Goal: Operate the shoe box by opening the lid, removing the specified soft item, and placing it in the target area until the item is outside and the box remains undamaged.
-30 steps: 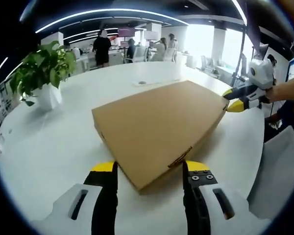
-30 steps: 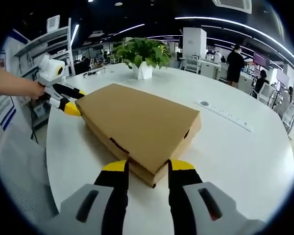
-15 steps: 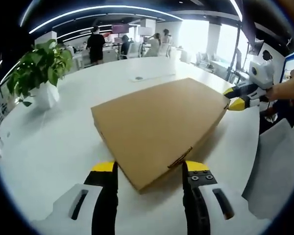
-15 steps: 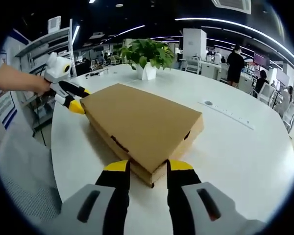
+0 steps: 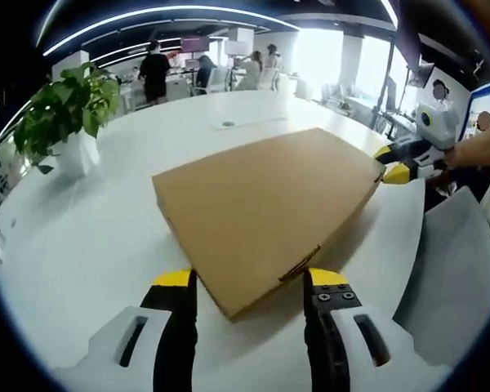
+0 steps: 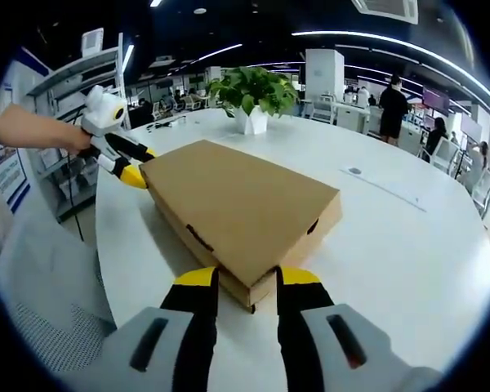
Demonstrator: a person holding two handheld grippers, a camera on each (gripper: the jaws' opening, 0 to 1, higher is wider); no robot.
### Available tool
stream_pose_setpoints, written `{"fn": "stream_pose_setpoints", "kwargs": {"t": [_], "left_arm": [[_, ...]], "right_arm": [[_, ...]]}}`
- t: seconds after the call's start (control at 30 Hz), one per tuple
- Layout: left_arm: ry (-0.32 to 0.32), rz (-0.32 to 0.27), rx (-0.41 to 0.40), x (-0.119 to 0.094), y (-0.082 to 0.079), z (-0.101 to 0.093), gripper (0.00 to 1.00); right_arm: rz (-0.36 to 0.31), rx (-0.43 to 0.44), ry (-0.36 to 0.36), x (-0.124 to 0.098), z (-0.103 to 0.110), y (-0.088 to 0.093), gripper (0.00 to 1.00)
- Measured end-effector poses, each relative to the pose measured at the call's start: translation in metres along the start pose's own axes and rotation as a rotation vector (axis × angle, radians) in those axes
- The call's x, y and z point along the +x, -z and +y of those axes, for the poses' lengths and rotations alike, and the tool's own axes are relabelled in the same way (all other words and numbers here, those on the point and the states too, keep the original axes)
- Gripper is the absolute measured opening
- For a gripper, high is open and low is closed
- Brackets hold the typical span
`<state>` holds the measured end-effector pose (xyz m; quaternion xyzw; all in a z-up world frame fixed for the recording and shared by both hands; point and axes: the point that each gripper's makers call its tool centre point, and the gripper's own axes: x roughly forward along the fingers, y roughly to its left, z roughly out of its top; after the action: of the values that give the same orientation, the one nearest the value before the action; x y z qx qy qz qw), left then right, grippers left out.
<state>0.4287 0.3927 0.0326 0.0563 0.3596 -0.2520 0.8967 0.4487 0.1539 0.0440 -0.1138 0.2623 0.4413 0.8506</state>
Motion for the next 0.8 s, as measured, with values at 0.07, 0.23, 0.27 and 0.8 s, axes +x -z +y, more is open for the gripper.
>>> {"fn": "stream_pose_setpoints", "kwargs": {"t": [0.07, 0.23, 0.27, 0.8], "left_arm": [[0.001, 0.001, 0.001, -0.002, 0.001, 0.000, 0.51], [-0.002, 0.006, -0.003, -0.006, 0.006, -0.003, 0.51], [-0.003, 0.006, -0.005, -0.007, 0.007, -0.004, 0.51], [0.004, 0.014, 0.001, -0.011, 0.010, -0.006, 0.51]], "right_arm": [[-0.002, 0.002, 0.000, -0.001, 0.003, 0.000, 0.24], [-0.002, 0.004, 0.000, -0.002, 0.007, 0.001, 0.24], [-0.002, 0.004, 0.000, -0.002, 0.008, 0.002, 0.24], [-0.020, 0.030, 0.006, -0.007, 0.015, 0.004, 0.25]]}}
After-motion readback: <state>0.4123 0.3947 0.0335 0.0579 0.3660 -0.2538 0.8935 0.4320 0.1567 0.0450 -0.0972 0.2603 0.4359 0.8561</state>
